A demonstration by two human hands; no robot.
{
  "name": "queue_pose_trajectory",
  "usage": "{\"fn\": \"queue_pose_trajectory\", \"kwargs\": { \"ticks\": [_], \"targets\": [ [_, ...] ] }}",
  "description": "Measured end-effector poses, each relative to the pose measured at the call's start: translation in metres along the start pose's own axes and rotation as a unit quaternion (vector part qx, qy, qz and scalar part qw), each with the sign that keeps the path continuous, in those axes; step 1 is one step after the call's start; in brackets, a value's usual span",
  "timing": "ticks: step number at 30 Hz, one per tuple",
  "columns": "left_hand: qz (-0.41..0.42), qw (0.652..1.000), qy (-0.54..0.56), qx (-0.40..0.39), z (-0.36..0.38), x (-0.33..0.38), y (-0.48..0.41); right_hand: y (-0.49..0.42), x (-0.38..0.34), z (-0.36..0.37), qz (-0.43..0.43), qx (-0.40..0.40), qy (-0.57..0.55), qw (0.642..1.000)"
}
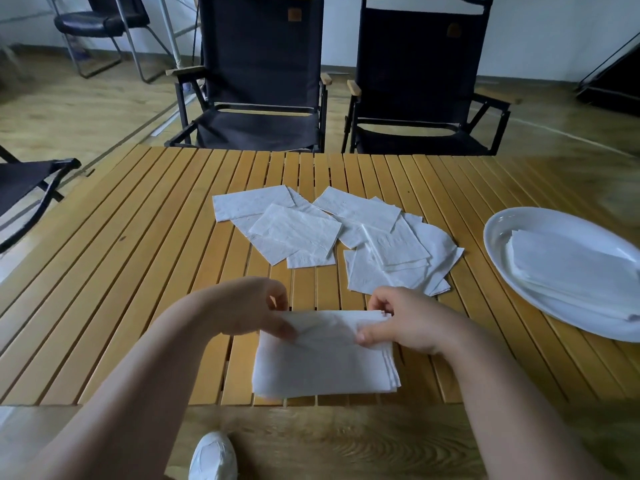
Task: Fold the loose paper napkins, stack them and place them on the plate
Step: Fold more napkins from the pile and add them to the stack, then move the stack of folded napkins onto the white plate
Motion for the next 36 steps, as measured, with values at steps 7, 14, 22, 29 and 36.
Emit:
{"fn": "queue_pose_trajectory", "kwargs": {
  "ticks": [7, 14, 22, 29, 36],
  "targets": [
    [-0.035, 0.987, 0.158, 0.016, 0.004, 0.009, 0.017, 0.013, -0.001, -0.003, 0.045, 0.029, -0.081, 0.995],
    [-0.027, 0.935, 0.354, -0.026, 0.012, 0.032, 0.025, 0.034, 0.016, -0.026, 0.065, 0.035, -0.123, 0.990],
    [0.011, 0.886, 0.463, -0.006, 0.035, 0.091, 0.005, 0.055, 0.073, -0.050, 0.107, 0.109, -0.211, 0.965],
    [0.046, 0.884, 0.466, -0.011, 0.053, 0.154, -0.023, 0.074, 0.124, -0.091, 0.116, 0.260, -0.247, 0.926],
    [0.117, 0.909, 0.383, 0.114, 0.049, 0.282, -0.080, 0.078, 0.176, -0.186, 0.130, 0.433, -0.153, 0.879]
  ]
}}
Point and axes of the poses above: each hand's wrist, its own y-axis away from the middle knuckle, its own z-axis out of the palm, x = y × z, the point moved 6 cm from there along -y, towards the middle knuckle, and after that the axes turned 9 degrees about x, right-handed, at the moved point
